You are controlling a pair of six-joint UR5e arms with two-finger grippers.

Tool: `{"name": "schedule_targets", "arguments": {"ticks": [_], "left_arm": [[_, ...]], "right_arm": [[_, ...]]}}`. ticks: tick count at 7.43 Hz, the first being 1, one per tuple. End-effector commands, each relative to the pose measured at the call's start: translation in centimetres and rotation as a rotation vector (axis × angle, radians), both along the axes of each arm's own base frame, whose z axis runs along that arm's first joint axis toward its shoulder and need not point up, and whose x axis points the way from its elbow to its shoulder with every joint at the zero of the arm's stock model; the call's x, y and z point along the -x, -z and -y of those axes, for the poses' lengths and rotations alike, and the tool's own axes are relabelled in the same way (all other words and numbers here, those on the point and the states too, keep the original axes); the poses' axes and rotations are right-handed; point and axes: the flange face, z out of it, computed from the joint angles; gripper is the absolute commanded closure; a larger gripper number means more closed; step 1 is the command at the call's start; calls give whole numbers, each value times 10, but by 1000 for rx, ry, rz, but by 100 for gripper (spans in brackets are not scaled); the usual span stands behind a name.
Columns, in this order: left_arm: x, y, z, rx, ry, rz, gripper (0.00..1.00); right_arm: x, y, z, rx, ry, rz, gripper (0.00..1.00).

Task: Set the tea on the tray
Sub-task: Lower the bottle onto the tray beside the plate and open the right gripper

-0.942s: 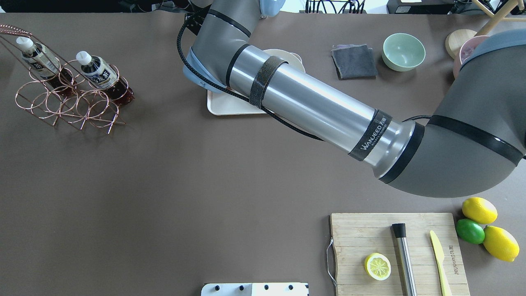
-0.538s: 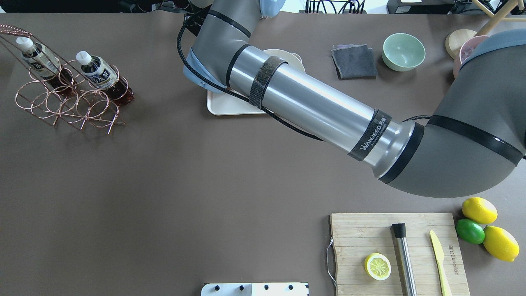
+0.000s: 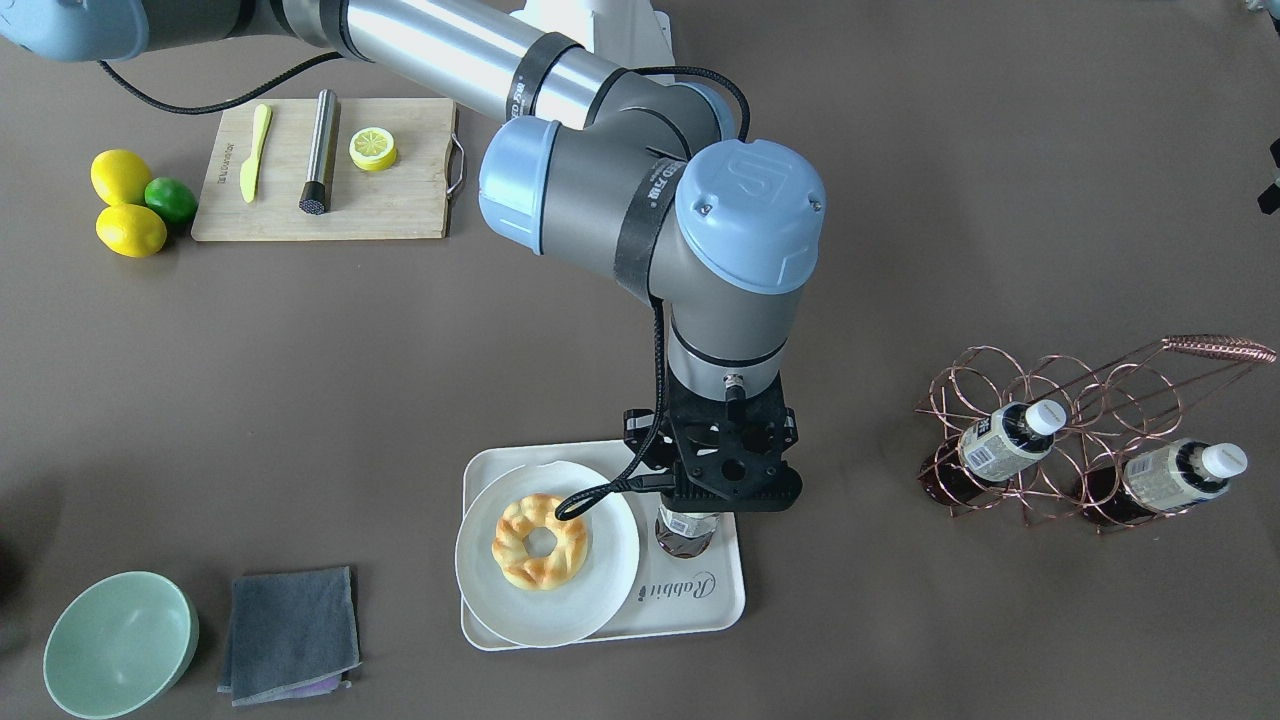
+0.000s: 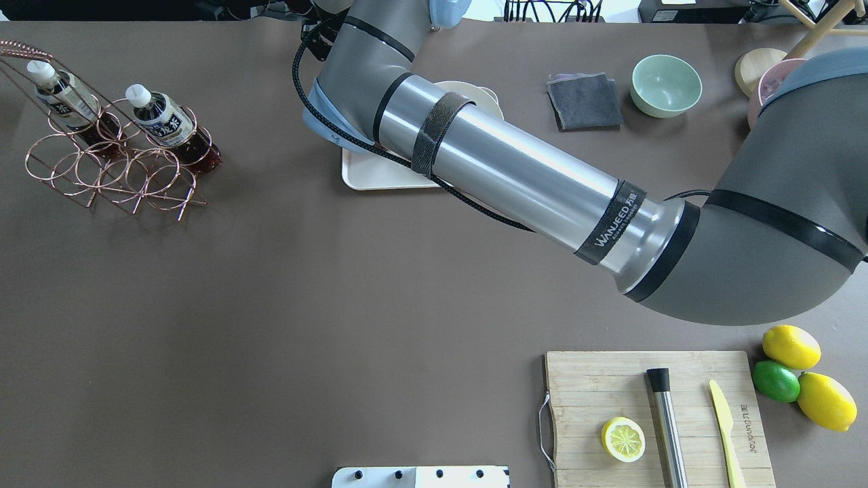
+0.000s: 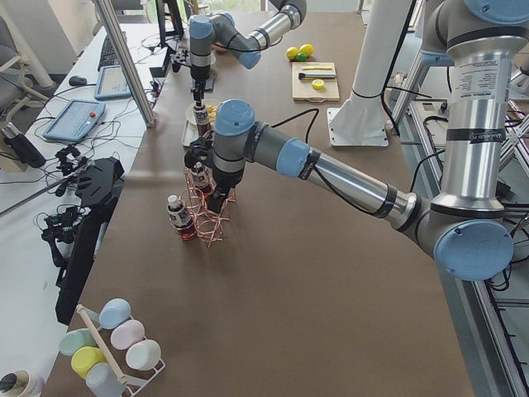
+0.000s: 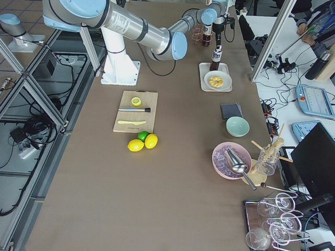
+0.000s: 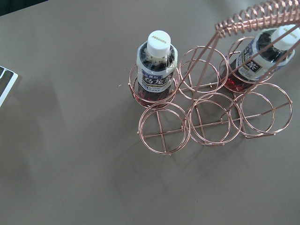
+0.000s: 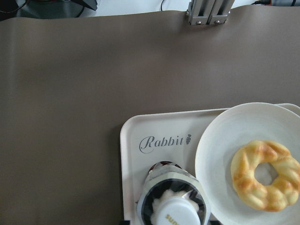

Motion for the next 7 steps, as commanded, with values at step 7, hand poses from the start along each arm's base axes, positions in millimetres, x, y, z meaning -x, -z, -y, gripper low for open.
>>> {"name": "schedule_targets", "arguments": {"ticks": [7], "left_arm": [[41,-29,-7,138,95,8,4]], "right_arm": [[-314,-171,20,-130,238,30,1]]}}
